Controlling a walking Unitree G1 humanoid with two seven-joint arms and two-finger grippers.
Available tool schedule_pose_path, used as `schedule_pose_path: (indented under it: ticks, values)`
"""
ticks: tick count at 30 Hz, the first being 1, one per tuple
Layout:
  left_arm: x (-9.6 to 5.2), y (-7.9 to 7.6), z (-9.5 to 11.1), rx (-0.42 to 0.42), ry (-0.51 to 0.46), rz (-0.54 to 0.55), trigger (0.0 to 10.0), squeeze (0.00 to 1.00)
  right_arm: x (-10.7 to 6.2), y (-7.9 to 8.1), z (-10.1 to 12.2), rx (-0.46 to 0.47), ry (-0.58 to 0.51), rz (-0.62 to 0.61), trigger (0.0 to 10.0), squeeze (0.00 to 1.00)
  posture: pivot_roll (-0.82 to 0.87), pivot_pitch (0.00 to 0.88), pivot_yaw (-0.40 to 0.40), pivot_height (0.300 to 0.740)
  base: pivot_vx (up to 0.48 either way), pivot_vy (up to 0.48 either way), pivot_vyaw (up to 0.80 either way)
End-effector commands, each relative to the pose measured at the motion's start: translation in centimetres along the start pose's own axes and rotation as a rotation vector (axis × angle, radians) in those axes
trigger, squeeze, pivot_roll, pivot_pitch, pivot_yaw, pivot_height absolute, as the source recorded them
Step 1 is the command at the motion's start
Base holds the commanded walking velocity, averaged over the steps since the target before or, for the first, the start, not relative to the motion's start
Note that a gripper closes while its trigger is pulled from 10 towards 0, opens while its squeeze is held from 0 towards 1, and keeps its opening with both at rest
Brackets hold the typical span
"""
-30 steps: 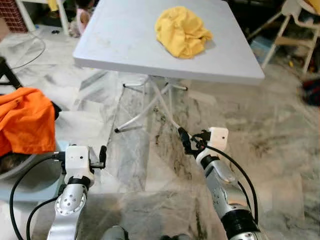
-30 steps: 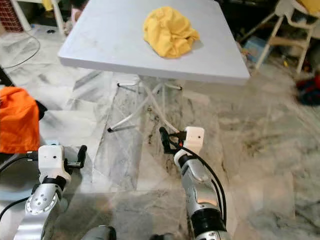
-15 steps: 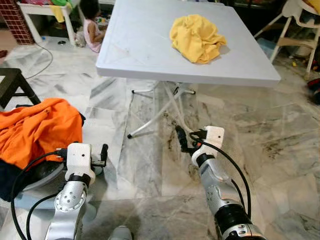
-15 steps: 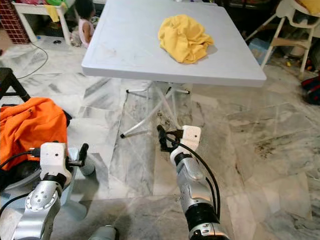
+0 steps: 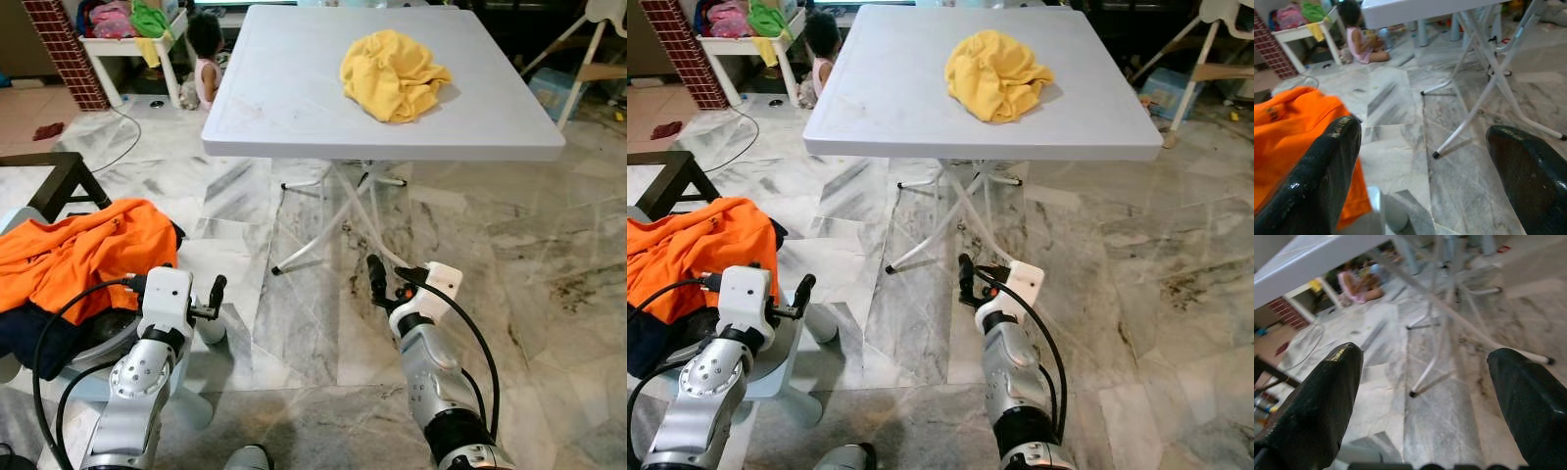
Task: Hang hanger
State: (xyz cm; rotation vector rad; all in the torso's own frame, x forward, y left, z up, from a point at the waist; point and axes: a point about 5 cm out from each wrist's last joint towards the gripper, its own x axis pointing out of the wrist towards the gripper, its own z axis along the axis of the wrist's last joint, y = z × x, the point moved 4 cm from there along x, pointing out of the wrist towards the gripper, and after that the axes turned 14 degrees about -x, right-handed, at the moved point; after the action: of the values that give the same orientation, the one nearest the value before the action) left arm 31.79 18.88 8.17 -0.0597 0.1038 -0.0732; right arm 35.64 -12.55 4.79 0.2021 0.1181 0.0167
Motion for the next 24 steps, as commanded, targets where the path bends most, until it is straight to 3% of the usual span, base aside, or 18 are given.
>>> schedule_pose_path:
  ticks: [1,10,16,24]
  values:
    - [0.2,-0.2,-0.4,0.019,0.023,-0.023,10.0,0.00,-0.3,-0.5,-0.6,0.028,0.009,-0.038,10.0,0.00,0.30,0.096,0.042,0.740,0.000,0.000,0.00]
    - [1.0,-1.2,-0.7,0.010,0.018,-0.044,10.0,0.00,0.0,-1.3,-0.1,0.024,-0.002,-0.046,10.0,0.00,0.28,0.079,0.004,0.740,0.000,0.000,0.00]
    - [0.8,-0.5,-0.9,-0.023,-0.012,0.022,10.0,0.00,0.2,-1.2,1.1,-0.117,-0.040,0.029,10.0,0.00,0.29,0.086,-0.069,0.740,0.000,0.000,0.00]
    - [-0.5,0.0,-1.5,-0.051,-0.042,0.073,10.0,0.00,-0.4,-2.5,1.3,-0.203,-0.053,0.042,10.0,0.00,0.29,0.073,-0.115,0.740,0.000,0.000,0.00]
